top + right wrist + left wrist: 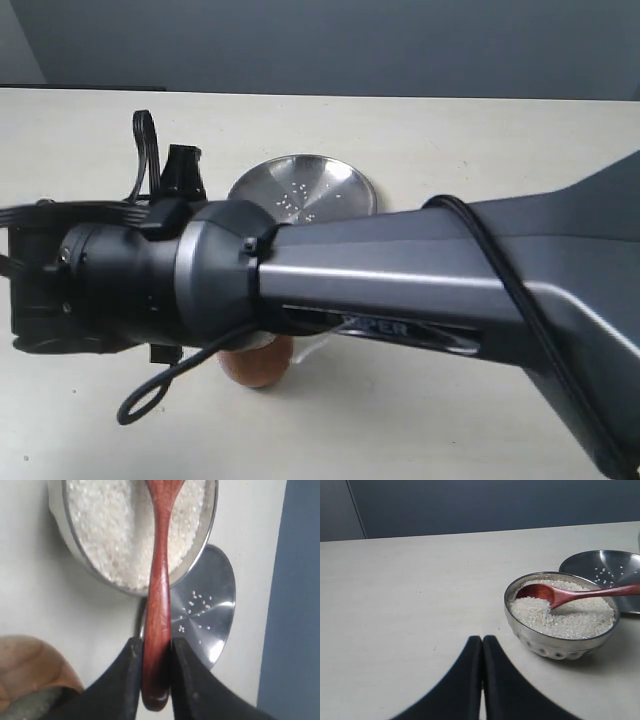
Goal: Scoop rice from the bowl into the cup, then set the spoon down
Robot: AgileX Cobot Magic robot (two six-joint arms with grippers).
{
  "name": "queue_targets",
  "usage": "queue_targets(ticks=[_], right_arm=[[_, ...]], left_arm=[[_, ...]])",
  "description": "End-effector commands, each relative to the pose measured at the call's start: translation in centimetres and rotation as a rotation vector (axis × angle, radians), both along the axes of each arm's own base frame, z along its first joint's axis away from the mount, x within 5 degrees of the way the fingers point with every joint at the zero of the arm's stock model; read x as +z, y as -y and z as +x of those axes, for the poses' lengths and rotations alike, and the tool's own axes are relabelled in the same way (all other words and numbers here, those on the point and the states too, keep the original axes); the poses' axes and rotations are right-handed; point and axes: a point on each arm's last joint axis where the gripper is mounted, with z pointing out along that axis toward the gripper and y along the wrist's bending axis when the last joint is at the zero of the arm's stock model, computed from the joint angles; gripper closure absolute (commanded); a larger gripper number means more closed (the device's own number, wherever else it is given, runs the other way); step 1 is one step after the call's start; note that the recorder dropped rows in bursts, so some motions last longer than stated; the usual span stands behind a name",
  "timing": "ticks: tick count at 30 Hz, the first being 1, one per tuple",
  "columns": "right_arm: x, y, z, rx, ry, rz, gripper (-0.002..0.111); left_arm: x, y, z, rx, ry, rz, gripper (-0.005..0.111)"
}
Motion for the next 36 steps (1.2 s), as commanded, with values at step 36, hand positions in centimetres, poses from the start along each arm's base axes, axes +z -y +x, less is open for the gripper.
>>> queue_targets(ticks=[36], right_arm=[[-1.8, 0.6, 2.1, -0.105, -0.137, -0.022, 0.109]], left_arm=[[-0.1, 0.0, 0.0, 0.004, 0.008, -0.002, 0.106]])
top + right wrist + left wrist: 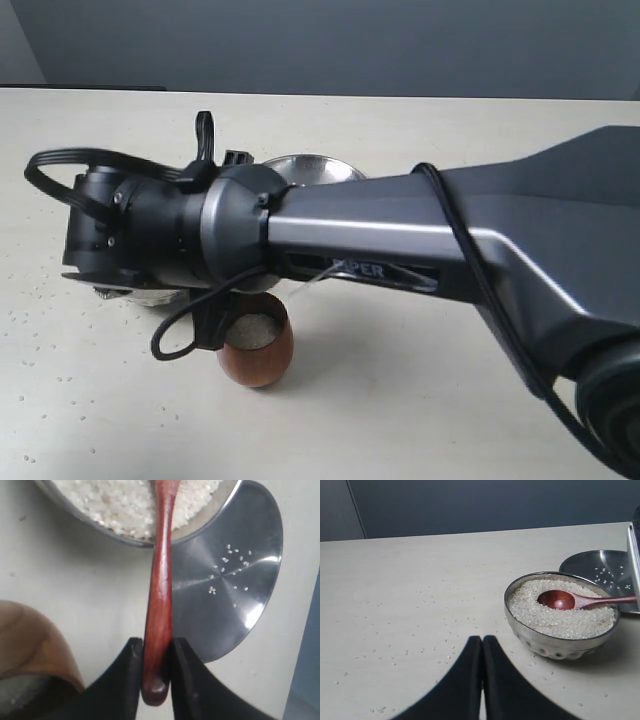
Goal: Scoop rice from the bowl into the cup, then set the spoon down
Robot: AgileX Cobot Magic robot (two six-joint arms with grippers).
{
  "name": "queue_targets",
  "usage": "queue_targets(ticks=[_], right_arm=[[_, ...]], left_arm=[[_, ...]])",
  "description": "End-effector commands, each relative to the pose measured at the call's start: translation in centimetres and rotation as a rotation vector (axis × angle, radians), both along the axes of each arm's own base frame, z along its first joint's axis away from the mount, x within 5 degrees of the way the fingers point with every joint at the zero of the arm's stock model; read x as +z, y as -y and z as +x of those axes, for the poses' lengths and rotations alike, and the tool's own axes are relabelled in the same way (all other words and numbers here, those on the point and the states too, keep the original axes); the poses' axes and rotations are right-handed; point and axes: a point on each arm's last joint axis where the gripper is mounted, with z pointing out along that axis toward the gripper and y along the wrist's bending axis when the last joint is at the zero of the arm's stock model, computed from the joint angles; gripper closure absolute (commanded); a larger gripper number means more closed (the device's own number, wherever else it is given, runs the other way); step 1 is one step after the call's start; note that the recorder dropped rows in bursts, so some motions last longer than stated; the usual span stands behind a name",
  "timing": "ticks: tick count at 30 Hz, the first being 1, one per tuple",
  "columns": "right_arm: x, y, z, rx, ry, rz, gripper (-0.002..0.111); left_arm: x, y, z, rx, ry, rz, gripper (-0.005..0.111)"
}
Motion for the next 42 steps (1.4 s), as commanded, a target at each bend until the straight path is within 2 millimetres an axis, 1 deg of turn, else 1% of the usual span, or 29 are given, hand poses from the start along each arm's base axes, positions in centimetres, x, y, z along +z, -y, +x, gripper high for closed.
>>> queue_targets(ticks=[1, 7, 11, 16, 19, 22, 26, 36, 42], right_arm=[[0.5, -1.2, -0.9, 0.025, -0.008, 0.069, 0.109], [1.0, -1.4, -0.8, 0.008, -0.020, 0.101, 0.109], [1.0, -1.4, -0.9, -0.006, -0.022, 0.109, 0.109], [1.3, -1.1, -0.5, -0.047, 0.009, 0.112, 0.109], [1.3, -0.6, 0.1, -0.102, -0.025, 0.142, 0.109], [1.9, 0.1, 0.7, -0.161, -0.078, 0.191, 0.109], [2.6, 0.6, 1.1, -0.192, -0.106, 0.233, 0.109], [2.7, 0.7, 1.2, -0.241, -0.184, 0.297, 0.109], [3.0, 1.3, 1.7, -0.287, -0.221, 0.323, 0.109]], left_arm=[[-0.1, 0.0, 0.0, 0.004, 0.008, -0.002, 0.106], [-0.1, 0.0, 0.0, 0.004, 0.008, -0.002, 0.106], [-0.1, 0.0, 0.0, 0.004, 0.008, -0.002, 0.106], [-0.1, 0.0, 0.0, 0.004, 0.008, -0.002, 0.106], [-0.1, 0.0, 0.0, 0.004, 0.008, -0.002, 0.106], [-0.1, 0.0, 0.0, 0.004, 0.008, -0.002, 0.106], [-0.1, 0.0, 0.0, 0.004, 0.008, -0.002, 0.106], [-0.1, 0.0, 0.0, 0.004, 0.008, -0.002, 0.106], [-0.1, 0.0, 0.0, 0.004, 0.008, -0.002, 0.106]])
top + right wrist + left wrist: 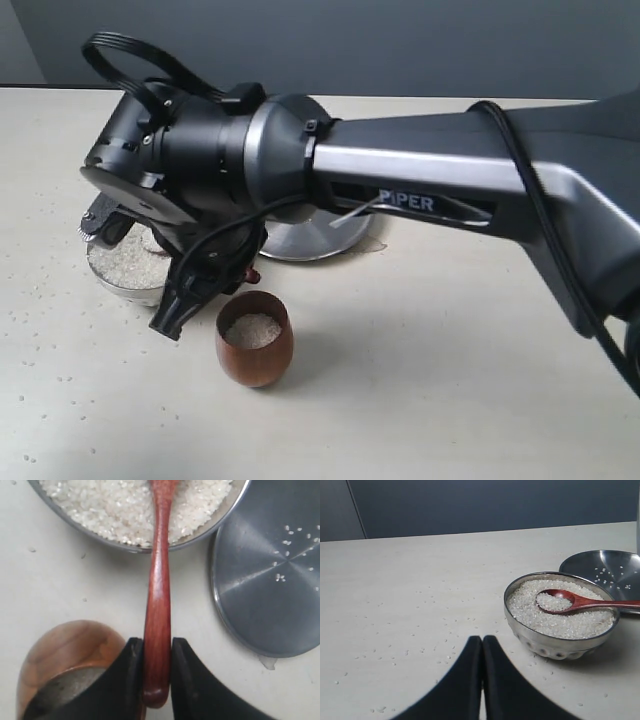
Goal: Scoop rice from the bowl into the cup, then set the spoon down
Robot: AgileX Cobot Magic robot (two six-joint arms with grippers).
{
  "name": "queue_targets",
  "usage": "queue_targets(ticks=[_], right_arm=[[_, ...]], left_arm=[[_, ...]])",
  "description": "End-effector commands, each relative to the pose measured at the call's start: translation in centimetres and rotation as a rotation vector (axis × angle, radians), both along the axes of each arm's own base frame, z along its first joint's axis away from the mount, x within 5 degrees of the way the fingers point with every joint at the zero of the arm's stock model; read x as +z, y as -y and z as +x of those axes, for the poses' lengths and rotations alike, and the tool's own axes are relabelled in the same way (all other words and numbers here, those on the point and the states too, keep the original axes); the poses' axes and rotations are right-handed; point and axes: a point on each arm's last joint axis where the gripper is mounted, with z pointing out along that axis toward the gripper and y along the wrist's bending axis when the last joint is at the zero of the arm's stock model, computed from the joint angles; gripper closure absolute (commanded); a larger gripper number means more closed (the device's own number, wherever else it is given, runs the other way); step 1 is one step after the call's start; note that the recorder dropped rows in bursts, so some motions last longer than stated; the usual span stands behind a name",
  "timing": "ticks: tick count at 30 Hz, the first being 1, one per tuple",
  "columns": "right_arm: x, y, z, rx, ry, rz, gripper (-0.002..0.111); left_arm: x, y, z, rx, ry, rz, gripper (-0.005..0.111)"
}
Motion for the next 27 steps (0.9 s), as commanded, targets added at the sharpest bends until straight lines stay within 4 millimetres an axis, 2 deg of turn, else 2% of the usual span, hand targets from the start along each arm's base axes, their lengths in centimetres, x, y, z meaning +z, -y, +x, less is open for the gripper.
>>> queue_targets(ticks=[1, 13, 27], right_arm=[[1.1, 0.6, 0.7, -0.038, -0.010, 0.039, 0.109], [3.8, 2.1, 1.5, -0.113, -0.060, 0.150, 0.109], [5.0, 2.5, 0.9, -0.086, -0.108, 0.171, 0.109]], left_arm=[[-0.1, 0.0, 0.0, 0.004, 0.008, -0.002, 0.106], [-0.1, 0.0, 0.0, 0.004, 0.008, -0.002, 0.106], [-0.1, 0.0, 0.0, 0.004, 0.008, -0.002, 0.106]])
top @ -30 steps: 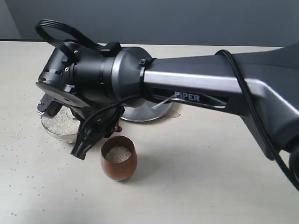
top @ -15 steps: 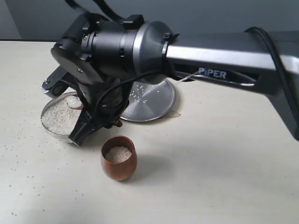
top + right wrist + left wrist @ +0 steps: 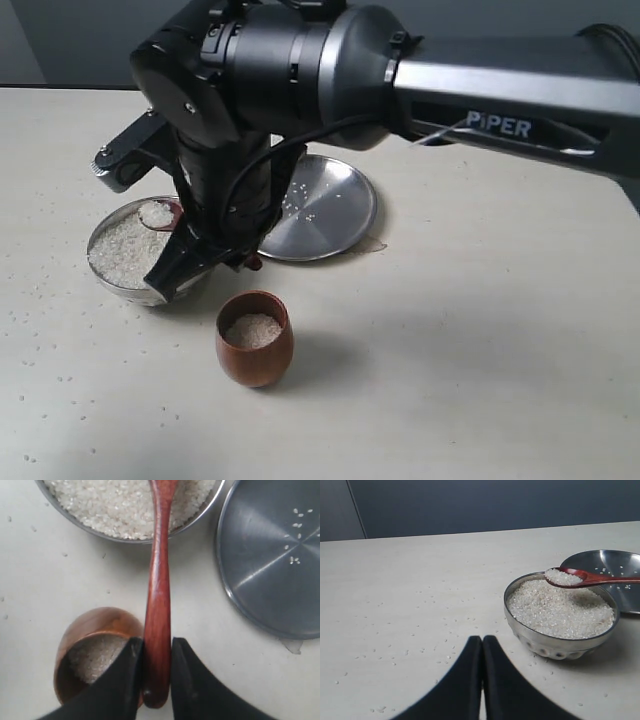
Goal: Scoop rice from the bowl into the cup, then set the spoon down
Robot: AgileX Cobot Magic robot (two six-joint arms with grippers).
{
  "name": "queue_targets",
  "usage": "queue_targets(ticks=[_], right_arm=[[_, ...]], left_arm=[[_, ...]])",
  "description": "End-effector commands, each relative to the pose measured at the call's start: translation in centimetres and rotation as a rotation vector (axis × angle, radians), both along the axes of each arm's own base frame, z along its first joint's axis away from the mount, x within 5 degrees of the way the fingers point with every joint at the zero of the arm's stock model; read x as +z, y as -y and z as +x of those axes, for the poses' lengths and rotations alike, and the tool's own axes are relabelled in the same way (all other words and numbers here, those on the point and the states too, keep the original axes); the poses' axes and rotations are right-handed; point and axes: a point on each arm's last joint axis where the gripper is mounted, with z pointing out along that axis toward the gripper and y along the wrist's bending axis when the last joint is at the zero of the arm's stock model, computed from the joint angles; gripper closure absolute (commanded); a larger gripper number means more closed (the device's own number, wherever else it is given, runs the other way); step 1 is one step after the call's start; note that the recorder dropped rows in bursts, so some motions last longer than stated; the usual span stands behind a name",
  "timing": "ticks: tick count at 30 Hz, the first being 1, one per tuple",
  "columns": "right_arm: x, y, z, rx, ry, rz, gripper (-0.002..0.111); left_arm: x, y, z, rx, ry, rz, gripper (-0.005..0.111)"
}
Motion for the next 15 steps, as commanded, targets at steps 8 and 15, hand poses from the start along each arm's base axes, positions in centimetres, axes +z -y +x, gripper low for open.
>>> queue_targets(ticks=[8, 15], right_arm=[[3.3, 1.0, -0.5, 0.004, 0.030, 0.058, 0.109], [4.1, 1.5, -0.8, 0.009, 0.025, 0.043, 0.109]], left_arm=[[-0.1, 0.0, 0.0, 0.004, 0.008, -0.002, 0.106], [-0.1, 0.0, 0.0, 0.004, 0.008, -0.002, 0.106]])
